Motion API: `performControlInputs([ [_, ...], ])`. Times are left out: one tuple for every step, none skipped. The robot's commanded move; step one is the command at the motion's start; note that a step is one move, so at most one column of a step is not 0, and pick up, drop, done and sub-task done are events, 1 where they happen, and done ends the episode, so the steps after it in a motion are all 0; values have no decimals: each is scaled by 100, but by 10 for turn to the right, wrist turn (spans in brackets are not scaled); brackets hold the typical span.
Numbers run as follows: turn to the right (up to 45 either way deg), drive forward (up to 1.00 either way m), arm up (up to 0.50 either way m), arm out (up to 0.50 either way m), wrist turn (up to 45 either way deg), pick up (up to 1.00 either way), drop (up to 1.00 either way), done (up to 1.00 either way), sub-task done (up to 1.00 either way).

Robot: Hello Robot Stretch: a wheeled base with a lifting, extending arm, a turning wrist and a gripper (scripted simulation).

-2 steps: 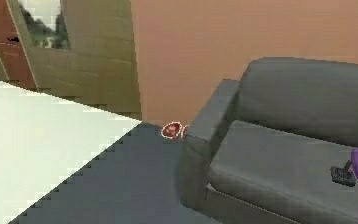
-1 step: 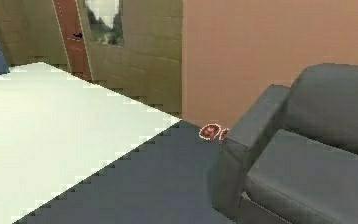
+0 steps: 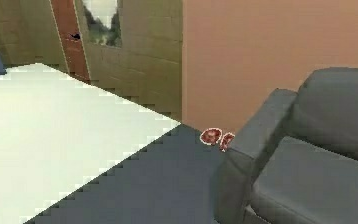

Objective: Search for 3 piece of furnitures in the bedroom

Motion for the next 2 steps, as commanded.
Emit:
performControlInputs([
  [-30,0,0,0,0,0,0,0,0],
  [0,50,0,0,0,0,0,0,0],
])
